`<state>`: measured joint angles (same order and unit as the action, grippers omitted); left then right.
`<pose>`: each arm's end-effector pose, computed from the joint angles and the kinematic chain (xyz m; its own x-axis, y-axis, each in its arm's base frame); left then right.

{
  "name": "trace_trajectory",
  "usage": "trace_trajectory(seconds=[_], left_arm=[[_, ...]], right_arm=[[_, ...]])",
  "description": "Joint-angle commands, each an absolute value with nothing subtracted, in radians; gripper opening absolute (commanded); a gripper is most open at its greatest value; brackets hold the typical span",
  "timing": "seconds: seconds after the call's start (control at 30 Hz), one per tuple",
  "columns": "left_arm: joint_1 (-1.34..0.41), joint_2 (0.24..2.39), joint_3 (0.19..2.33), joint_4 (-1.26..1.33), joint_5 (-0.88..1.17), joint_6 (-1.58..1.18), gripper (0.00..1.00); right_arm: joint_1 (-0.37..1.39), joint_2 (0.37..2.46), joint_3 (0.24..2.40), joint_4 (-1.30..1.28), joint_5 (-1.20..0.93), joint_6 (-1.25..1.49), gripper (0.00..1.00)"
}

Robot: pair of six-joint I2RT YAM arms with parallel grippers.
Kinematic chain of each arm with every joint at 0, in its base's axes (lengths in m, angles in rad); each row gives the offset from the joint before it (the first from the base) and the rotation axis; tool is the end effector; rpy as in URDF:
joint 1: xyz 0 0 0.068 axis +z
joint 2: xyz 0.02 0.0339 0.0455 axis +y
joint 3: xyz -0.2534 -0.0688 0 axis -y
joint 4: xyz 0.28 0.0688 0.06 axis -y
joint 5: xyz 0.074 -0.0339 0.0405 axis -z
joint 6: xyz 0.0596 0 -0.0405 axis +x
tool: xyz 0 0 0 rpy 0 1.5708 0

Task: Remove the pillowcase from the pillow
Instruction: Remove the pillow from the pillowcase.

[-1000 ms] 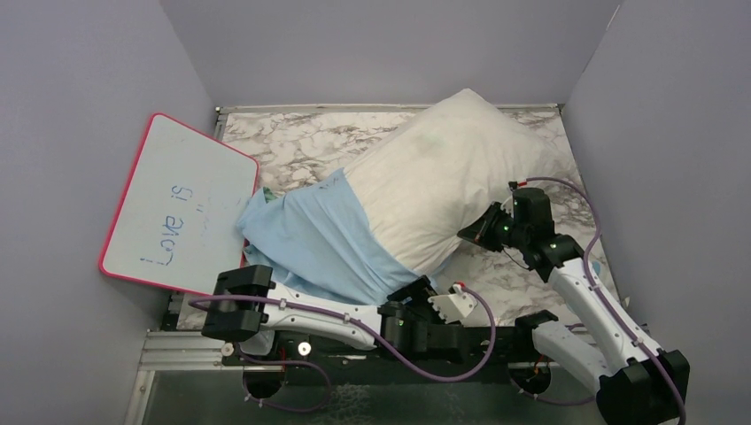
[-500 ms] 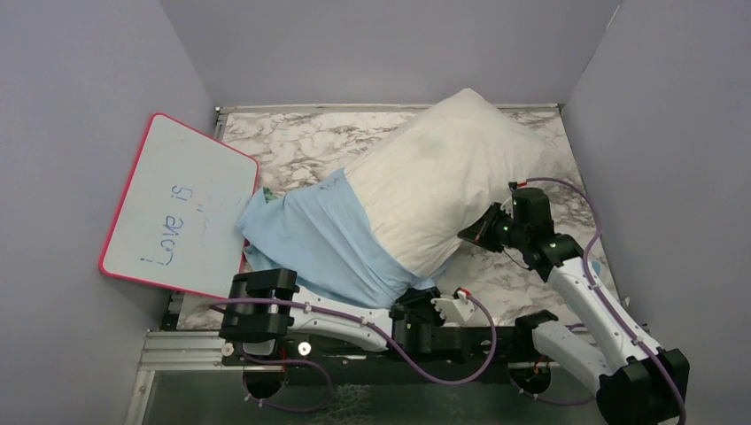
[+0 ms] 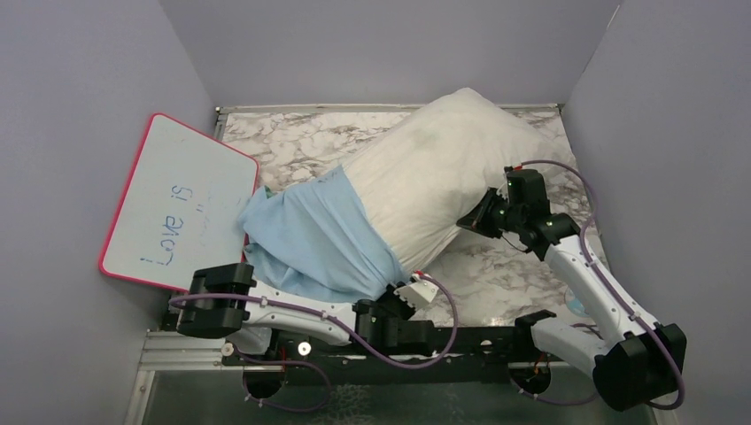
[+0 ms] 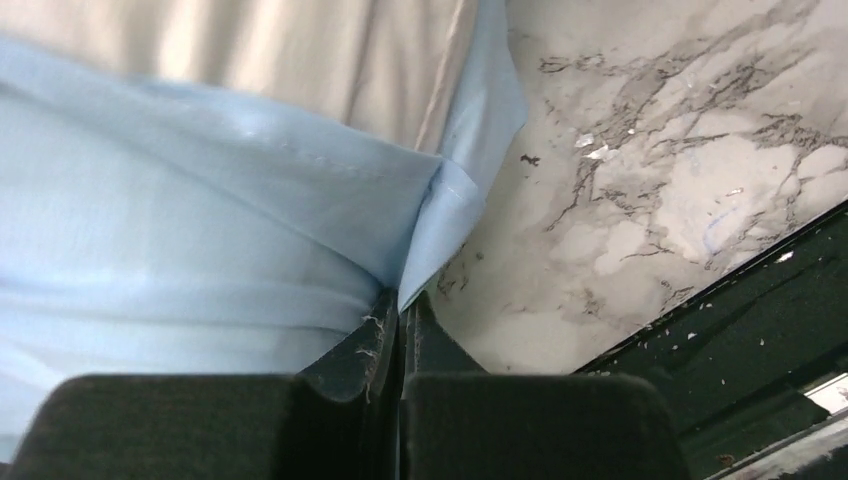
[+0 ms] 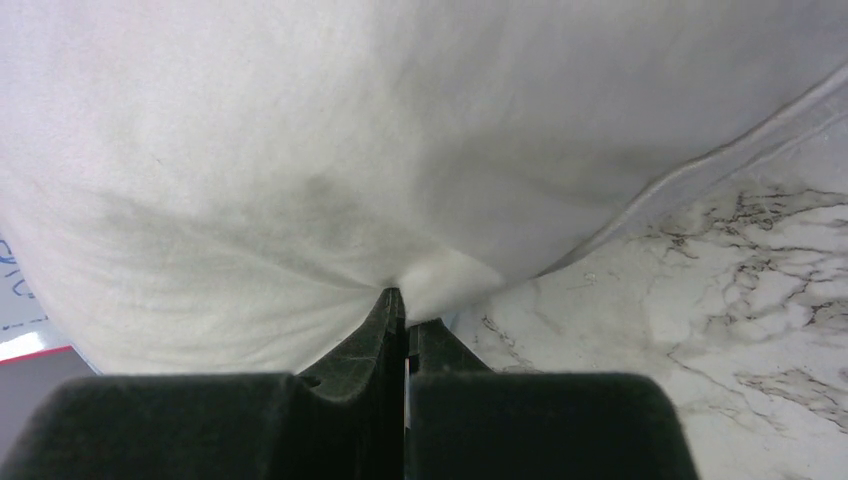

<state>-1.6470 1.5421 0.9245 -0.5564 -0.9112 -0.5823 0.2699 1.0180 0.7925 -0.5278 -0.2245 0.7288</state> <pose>0.0227 -0.3211 0.1516 -0.2902 0.6263 -0.7236 0.5684 0.7211 0.3962 0.2563 0.0847 0.2347 -0.7692 0.4609 -0.4427 0.1284 0.7901 0.5994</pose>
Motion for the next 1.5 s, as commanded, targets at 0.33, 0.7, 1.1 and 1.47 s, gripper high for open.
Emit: trace_trajectory(seconds=[0.33, 0.7, 1.1, 1.47], left_arm=[[-1.644, 1.306, 0.751, -0.997, -0.752, -1.205, 0.0], [-1.643, 1.208, 0.788, -1.245, -0.79, -1.519, 0.0], [-1.438, 1.131, 0.846, -0.937, -0.716, -1.025, 0.0], [-1.174, 0.95, 0.918, -0.693, -0.488, -0.663, 0.89]], right_arm=[[0.142, 1.136, 0.977, -0.427, -0.118, 0.654, 0.03], [0.14, 1.067, 0.954, -0.455, -0.036, 0.654, 0.02], [0.141, 0.931, 0.793, -0.443, -0.314, 0.633, 0.27], [0.142, 0.676, 0.634, -0.57, -0.486, 0.655, 0.77]])
